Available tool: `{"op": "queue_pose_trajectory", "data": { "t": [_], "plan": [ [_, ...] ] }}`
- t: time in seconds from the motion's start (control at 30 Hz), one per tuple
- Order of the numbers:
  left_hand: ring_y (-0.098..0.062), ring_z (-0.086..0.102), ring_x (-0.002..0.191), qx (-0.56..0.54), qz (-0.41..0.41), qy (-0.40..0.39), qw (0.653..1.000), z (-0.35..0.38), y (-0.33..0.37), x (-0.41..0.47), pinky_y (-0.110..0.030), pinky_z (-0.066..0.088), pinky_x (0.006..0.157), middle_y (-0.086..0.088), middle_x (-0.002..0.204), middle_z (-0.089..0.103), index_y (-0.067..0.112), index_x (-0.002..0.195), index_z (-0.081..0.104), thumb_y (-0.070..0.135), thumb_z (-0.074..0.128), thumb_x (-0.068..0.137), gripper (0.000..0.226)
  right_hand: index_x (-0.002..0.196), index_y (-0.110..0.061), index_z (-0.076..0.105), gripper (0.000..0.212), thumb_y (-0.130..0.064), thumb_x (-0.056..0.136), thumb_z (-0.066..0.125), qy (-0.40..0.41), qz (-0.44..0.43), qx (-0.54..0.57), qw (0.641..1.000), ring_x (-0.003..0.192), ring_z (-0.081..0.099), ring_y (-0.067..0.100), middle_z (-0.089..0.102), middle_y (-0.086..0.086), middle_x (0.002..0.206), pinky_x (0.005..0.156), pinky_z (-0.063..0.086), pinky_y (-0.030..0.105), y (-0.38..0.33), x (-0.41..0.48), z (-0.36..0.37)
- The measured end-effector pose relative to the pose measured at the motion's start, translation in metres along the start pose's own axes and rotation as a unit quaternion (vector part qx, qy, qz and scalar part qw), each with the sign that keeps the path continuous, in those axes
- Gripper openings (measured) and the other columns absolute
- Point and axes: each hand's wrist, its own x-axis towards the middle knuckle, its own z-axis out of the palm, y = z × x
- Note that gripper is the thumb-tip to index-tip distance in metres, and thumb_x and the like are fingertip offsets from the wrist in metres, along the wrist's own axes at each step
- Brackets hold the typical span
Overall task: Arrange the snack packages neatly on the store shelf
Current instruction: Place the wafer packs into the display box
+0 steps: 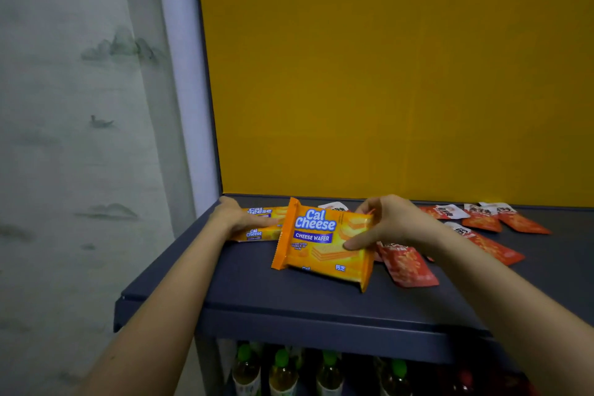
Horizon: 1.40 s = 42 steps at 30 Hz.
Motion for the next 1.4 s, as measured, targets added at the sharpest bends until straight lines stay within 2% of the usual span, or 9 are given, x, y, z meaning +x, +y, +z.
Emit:
{"op": "queue_pose_trajectory", "data": {
  "t": [0.33,0.47,0.53,0.6,0.77,0.93,1.1,1.2,1.4],
  "plan": [
    [-0.032,0.046,0.123,-0.126,0.001,-0.046,0.991,-0.002,-0.003,0.002,-0.042,0.044,0.099,-0.019,0.142,0.039,0.004,0.145,0.013,0.033,0.085,0.061,0.115,0.091,-0.007,0.067,0.021,-0.015,0.074,0.076,0.003,0.010,0.285,0.958,0.081,0.068,0.016,0.072,0.008,0.093,0.071,0.054,0.023,0.010,-0.001,0.009],
    [-0.017,0.062,0.070,-0.232,0.034,-0.074,0.969,-0.002,-0.008,-0.001,-0.022,0.054,0.051,-0.012,0.098,0.065,0.005,0.106,0.053,0.011,0.079,0.070,0.045,0.093,-0.012,0.066,0.015,-0.022,0.082,0.068,0.011,0.009,0.348,0.937,0.078,0.070,0.017,0.072,0.009,0.096,0.065,0.055,0.026,0.010,0.004,0.017],
    [-0.016,0.066,0.051,-0.298,0.029,-0.107,0.948,-0.005,-0.013,-0.002,-0.019,0.052,0.041,-0.005,0.065,0.071,0.006,0.088,0.058,0.002,0.073,0.075,0.020,0.093,-0.013,0.064,0.015,-0.025,0.085,0.066,0.023,0.016,0.377,0.926,0.072,0.070,0.016,0.072,0.008,0.091,0.061,0.057,0.028,0.009,0.005,0.022],
    [-0.013,0.066,0.043,-0.341,0.026,-0.126,0.931,-0.009,-0.017,-0.001,-0.021,0.053,0.040,-0.003,0.053,0.070,0.007,0.083,0.061,-0.001,0.068,0.079,0.011,0.091,-0.014,0.063,0.013,-0.026,0.087,0.063,0.043,0.025,0.408,0.911,0.062,0.070,0.014,0.072,0.006,0.082,0.055,0.058,0.027,0.009,0.005,0.025],
    [-0.011,0.064,0.040,-0.396,0.045,-0.136,0.907,-0.020,-0.001,-0.010,-0.021,0.052,0.039,-0.002,0.052,0.069,0.010,0.089,0.060,0.010,0.060,0.086,0.003,0.086,-0.015,0.060,0.015,-0.030,0.089,0.060,0.109,0.055,0.442,0.889,0.046,0.066,0.008,0.070,-0.002,0.060,0.046,0.053,0.020,0.021,0.000,0.010],
    [-0.011,0.067,0.050,-0.406,0.085,-0.163,0.895,-0.008,0.040,-0.034,-0.021,0.054,0.044,-0.003,0.063,0.072,0.012,0.094,0.057,0.022,0.065,0.082,0.017,0.078,-0.015,0.056,0.021,-0.033,0.090,0.056,0.144,0.104,0.448,0.876,0.047,0.063,0.015,0.066,-0.002,0.050,0.047,0.049,0.024,0.052,-0.024,-0.022],
    [-0.011,0.067,0.051,-0.357,0.124,-0.198,0.904,0.046,0.091,-0.063,-0.022,0.055,0.050,-0.002,0.060,0.072,0.010,0.089,0.061,0.021,0.069,0.080,0.016,0.083,-0.016,0.056,0.017,-0.031,0.092,0.055,0.188,0.141,0.456,0.858,0.040,0.063,0.008,0.068,0.001,0.062,0.039,0.050,0.018,0.103,-0.070,-0.069],
    [-0.013,0.065,0.052,-0.349,0.134,-0.222,0.900,0.091,0.126,-0.090,-0.027,0.054,0.055,-0.003,0.061,0.071,0.012,0.085,0.063,0.023,0.070,0.079,0.015,0.081,-0.013,0.056,0.023,-0.033,0.093,0.052,0.220,0.164,0.437,0.856,0.037,0.062,0.007,0.067,-0.002,0.048,0.036,0.047,0.015,0.145,-0.113,-0.105],
    [-0.013,0.065,0.043,-0.351,0.140,-0.308,0.873,0.196,0.203,-0.179,-0.024,0.053,0.040,-0.005,0.055,0.070,0.008,0.089,0.063,0.019,0.067,0.082,0.014,0.082,-0.012,0.056,0.024,-0.033,0.092,0.053,0.306,0.216,0.422,0.825,0.034,0.060,0.008,0.064,-0.004,0.042,0.036,0.047,0.015,0.239,-0.211,-0.189]
  ]
}}
